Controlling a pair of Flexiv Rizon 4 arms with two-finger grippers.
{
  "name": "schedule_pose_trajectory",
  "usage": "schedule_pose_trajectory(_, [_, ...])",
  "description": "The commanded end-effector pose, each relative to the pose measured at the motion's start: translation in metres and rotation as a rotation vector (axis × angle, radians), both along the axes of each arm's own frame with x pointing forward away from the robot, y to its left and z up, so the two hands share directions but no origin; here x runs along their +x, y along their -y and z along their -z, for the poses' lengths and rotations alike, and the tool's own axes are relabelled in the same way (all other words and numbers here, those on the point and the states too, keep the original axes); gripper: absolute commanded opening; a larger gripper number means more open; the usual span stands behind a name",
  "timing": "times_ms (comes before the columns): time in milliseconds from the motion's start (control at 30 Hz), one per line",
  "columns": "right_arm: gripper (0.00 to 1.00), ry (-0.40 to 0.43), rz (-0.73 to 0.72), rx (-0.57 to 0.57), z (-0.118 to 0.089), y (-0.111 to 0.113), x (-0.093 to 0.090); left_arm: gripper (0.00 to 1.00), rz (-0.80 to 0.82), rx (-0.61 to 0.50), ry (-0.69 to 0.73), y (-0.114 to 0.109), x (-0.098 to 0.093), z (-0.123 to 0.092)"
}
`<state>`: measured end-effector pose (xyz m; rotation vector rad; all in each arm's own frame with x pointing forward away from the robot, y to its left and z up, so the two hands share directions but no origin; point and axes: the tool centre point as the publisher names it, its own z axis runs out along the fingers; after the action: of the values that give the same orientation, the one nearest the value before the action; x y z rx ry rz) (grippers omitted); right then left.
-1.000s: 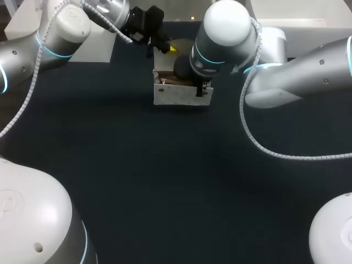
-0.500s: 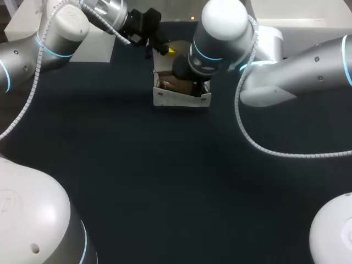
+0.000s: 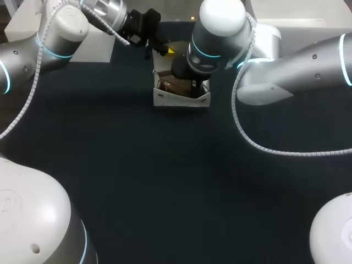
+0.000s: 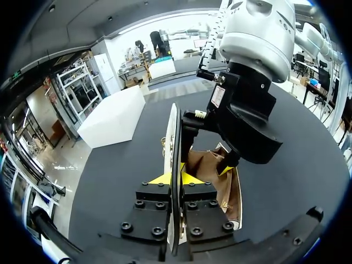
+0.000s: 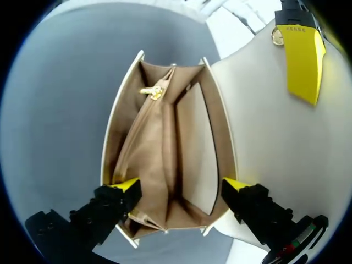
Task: Pick up the bag, open it, inspect its contents, close it, and place it on the opposite side
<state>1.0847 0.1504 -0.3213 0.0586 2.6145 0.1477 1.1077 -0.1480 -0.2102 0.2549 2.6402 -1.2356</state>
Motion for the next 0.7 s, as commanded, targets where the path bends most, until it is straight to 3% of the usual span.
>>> schedule_pose_trajectory(33, [1.0,-0.007,0.0,-0.005,0.0089,-0.0006,0.0055,0.0,0.003,-0.005,0.001,0.0005,-0.0003,-0.0007])
schedule_pose_trajectory(700, [1.0,-0.006,0.004,-0.002,0.0072,0.0013,0.0064,0.0,0.004,-0.002,0.009,0.0011,0.002,-0.0001])
